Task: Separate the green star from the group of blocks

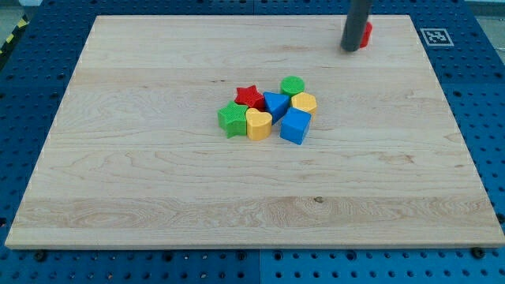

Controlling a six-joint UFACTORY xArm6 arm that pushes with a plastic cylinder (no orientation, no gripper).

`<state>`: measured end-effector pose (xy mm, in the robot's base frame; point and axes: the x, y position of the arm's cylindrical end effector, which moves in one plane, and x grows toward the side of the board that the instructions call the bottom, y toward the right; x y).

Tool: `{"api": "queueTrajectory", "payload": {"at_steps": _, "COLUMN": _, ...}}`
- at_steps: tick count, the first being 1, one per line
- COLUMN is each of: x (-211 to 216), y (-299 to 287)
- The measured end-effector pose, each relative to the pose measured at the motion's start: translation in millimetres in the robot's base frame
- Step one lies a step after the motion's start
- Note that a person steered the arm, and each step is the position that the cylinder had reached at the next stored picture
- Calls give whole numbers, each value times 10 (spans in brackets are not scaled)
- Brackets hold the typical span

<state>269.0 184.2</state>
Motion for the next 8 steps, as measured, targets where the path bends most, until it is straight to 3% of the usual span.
{"api": "queueTrajectory", "payload": {"at_steps": 1, "x": 4, "y": 128}}
{"api": "queueTrajectory", "payload": {"at_steps": 2, "x": 239, "y": -179}}
{"api": "queueTrajectory", "payload": {"at_steps": 3, "x": 609, "y": -1072}}
{"api": "queueTrajectory", "payload": {"at_steps": 5, "x": 1771, "y": -2566}}
{"api": "queueTrajectory", "payload": {"at_steps": 6, "x": 2151, "y": -2893}}
{"api": "queueTrajectory", "payload": {"at_steps": 7, "x": 2169, "y": -3413}}
{"api": "queueTrajectory", "payload": {"at_steps": 8, "x": 2590, "y": -3373}}
